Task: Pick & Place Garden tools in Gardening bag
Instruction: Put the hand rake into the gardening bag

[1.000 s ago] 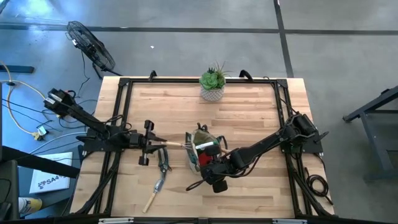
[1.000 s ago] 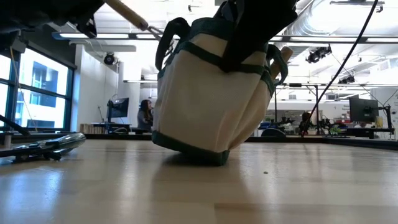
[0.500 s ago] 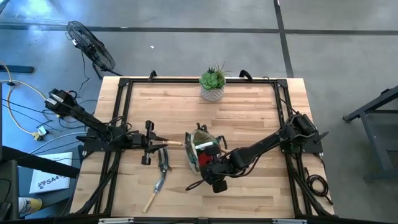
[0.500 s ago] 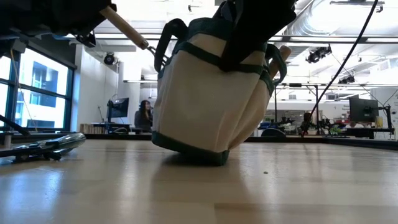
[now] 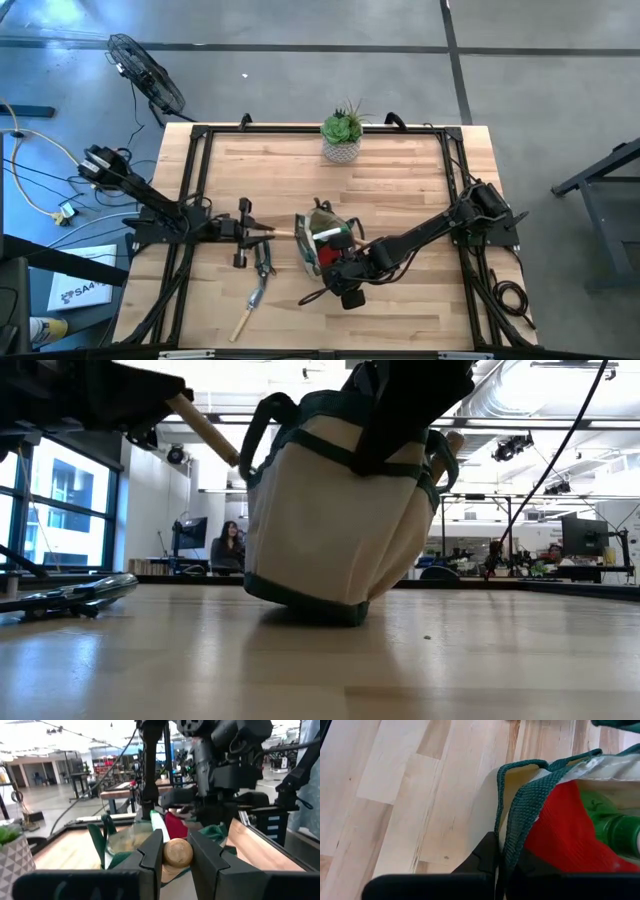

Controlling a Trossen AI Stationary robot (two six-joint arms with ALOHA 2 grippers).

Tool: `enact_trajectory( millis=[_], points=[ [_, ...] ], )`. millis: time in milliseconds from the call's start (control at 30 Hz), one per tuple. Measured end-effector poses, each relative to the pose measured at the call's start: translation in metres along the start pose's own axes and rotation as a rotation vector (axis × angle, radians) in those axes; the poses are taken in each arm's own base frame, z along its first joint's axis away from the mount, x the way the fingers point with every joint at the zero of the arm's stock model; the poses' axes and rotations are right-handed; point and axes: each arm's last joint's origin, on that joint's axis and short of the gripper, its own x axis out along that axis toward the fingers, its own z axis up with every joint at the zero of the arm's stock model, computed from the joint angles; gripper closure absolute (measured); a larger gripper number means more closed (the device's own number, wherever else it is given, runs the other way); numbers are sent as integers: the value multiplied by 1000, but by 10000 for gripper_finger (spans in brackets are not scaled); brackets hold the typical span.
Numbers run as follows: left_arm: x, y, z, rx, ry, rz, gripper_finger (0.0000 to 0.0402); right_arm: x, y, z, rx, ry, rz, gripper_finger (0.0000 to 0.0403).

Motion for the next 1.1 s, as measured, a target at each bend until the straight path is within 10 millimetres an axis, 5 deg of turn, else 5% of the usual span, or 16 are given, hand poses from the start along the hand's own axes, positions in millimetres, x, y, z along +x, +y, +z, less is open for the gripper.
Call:
enact_trajectory(
  millis=[200, 400, 733, 1100],
  points=[
    [2, 0, 0, -32, 13, 27, 337, 0, 0, 0, 0, 0, 1, 399],
    [25, -9, 12, -4, 108, 67, 337, 0, 0, 0, 2, 1, 0, 399],
    [71, -25, 63, 107, 327, 16, 337, 0, 0, 0, 2, 5, 17, 399],
    [88, 11, 63, -7, 425, -21, 337, 0, 1, 0, 1, 3, 20, 399]
  ],
)
